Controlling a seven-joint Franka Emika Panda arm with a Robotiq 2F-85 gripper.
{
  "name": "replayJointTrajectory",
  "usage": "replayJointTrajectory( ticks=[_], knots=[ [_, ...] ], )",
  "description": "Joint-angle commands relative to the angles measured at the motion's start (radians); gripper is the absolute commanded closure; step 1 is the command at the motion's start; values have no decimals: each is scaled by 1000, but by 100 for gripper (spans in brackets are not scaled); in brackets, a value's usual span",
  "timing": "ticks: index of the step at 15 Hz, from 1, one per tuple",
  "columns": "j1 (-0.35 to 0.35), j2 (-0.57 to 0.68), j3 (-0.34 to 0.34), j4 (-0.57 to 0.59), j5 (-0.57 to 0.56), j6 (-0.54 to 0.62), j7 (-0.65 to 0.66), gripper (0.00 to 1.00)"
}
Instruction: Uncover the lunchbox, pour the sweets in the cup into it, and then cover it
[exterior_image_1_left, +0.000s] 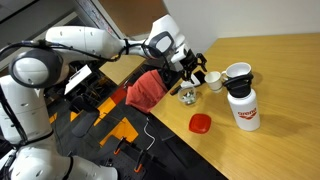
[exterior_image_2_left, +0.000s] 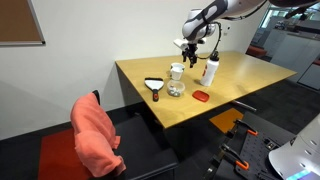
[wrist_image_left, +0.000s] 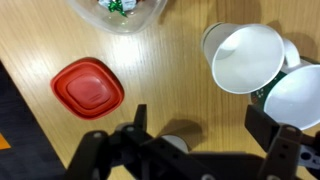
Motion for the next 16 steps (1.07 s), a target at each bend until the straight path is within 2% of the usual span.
replayJointTrajectory(
  ticks=[1,5,8,12,13,16],
  knots=[
    [9,-169,-7,-243,-16,52,-61,0],
    [-17,-227,-10,-421,-12,201,-157,0],
    [-50,-211,-5,-516,3,370,-315,0],
    [-123,-205,40,-621,83,586,-583,0],
    [-54,-168,-23,-563,83,517,-507,0],
    [-53,-161,-33,-570,97,530,-533,0]
  ],
)
